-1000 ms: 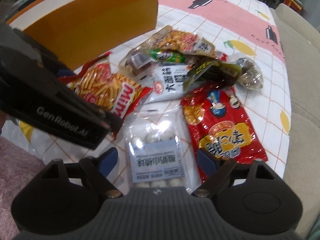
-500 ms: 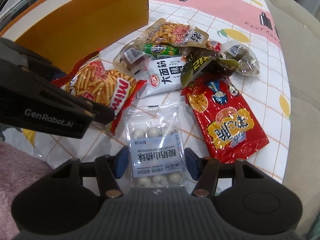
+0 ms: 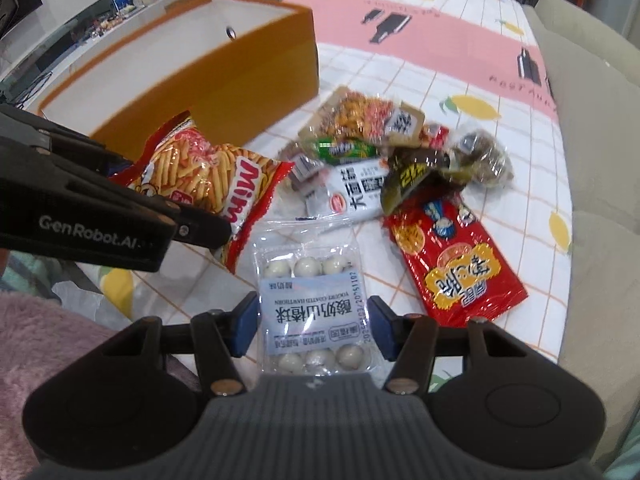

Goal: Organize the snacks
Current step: 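Carry both bags over the orange box and open both tools to drop them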

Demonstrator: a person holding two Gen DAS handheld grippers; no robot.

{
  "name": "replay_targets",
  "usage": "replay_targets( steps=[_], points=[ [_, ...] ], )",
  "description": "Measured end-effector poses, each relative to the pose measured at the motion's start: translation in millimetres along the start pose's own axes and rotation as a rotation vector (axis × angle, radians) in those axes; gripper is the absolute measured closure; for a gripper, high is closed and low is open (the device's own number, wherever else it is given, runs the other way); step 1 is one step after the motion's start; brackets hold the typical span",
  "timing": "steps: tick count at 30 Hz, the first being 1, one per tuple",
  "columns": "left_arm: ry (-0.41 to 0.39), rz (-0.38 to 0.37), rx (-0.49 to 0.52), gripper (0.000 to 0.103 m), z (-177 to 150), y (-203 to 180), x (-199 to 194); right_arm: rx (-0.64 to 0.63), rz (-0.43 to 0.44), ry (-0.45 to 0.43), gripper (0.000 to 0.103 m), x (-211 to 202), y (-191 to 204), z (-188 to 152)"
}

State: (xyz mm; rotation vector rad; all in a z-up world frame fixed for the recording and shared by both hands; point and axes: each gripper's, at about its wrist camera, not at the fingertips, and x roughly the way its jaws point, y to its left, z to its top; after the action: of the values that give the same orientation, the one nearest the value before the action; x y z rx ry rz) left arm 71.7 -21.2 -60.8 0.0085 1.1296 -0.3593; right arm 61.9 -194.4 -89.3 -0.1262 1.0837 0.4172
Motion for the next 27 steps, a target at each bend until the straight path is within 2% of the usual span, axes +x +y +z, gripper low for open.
replay_targets(
  steps=[10,16,22,27],
  points=[
    [-0.142,0.016,-0.056,0.052,-0.5,13.8,-54.8,0.037,-0.005,-0.121,0.048,-40.4,5.1,17.3],
    [-0.223,0.057,-0.05,0.052,8.5,31.9,-92.1,0.022,0.045,-0.203,0.048,-60.7,19.1,44.8],
    [-0.218,0.104,-0.063,0.052,26.7,69.5,-112.1,-0.066,0.116,-0.261,0.048,-69.3,51.0,86.6],
    [-0.164,0.192,-0.001,0.052,45.5,95.0,-112.2,-0.179,0.178,-0.218,0.048,-52.6,83.6,120.7]
  ],
)
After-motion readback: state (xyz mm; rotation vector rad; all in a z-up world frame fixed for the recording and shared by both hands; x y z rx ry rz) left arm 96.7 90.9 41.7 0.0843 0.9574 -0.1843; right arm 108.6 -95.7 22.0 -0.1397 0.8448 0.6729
